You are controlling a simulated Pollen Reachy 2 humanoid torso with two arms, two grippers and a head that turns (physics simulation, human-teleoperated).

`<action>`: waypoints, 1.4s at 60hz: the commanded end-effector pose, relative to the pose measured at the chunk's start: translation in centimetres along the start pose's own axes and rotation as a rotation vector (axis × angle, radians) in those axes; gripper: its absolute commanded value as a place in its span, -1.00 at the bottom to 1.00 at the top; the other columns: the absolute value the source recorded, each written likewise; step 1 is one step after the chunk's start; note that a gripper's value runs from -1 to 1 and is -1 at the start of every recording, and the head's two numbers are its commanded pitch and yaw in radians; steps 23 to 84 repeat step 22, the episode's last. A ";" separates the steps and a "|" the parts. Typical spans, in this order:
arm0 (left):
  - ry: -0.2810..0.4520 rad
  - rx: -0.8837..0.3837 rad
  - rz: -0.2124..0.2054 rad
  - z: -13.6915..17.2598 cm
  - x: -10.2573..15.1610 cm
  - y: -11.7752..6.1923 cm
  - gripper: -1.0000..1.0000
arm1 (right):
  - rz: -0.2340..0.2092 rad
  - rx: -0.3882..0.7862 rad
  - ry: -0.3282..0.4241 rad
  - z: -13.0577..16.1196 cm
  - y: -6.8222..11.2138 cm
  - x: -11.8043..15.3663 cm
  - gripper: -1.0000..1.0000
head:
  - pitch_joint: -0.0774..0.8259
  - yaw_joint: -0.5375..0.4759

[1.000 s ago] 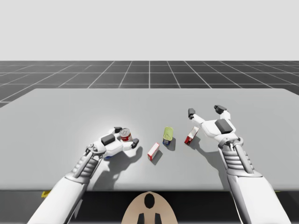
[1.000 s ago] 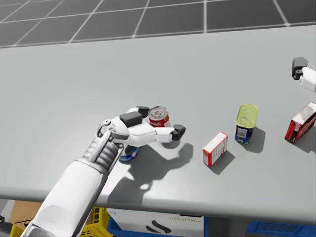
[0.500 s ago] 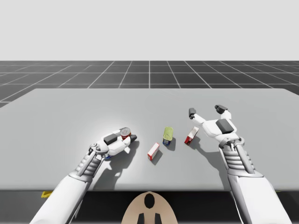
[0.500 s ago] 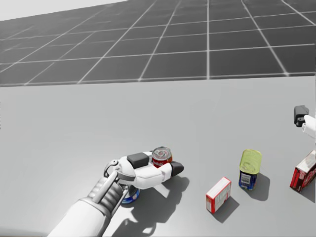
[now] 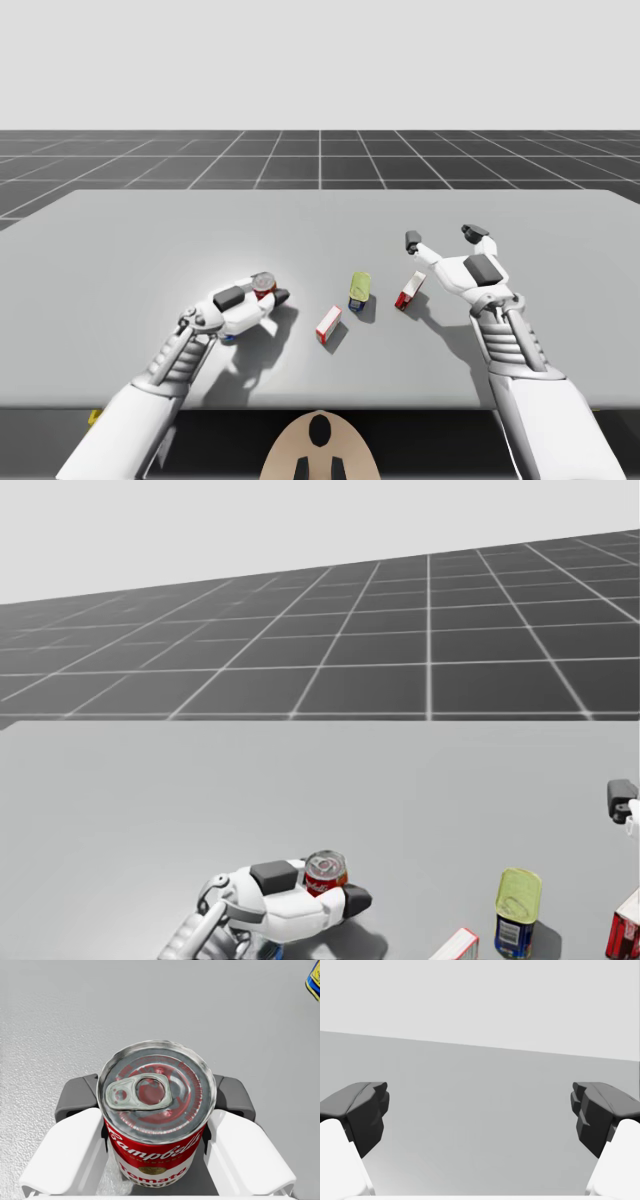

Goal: Lift the red soup can off the table.

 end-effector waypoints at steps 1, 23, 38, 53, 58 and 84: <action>-0.128 0.018 -0.048 2.7 5.6 0.5 1.00 | 0.000 -0.001 0.002 0.0 0.0 0.0 -1.00 | -0.16 0.52; -0.374 0.096 -0.109 9.9 16.3 0.3 1.00 | -0.037 -0.046 -0.009 -0.3 0.4 -0.5 -1.00 | -0.16 0.53; -0.374 0.096 -0.109 9.9 16.3 0.3 1.00 | -0.037 -0.046 -0.009 -0.3 0.4 -0.5 -1.00 | -0.16 0.53; -0.374 0.096 -0.109 9.9 16.3 0.3 1.00 | -0.037 -0.046 -0.009 -0.3 0.4 -0.5 -1.00 | -0.16 0.53; -0.374 0.096 -0.109 9.9 16.3 0.3 1.00 | -0.037 -0.046 -0.009 -0.3 0.4 -0.5 -1.00 | -0.16 0.53; -0.374 0.096 -0.109 9.9 16.3 0.3 1.00 | -0.037 -0.046 -0.009 -0.3 0.4 -0.5 -1.00 | -0.16 0.53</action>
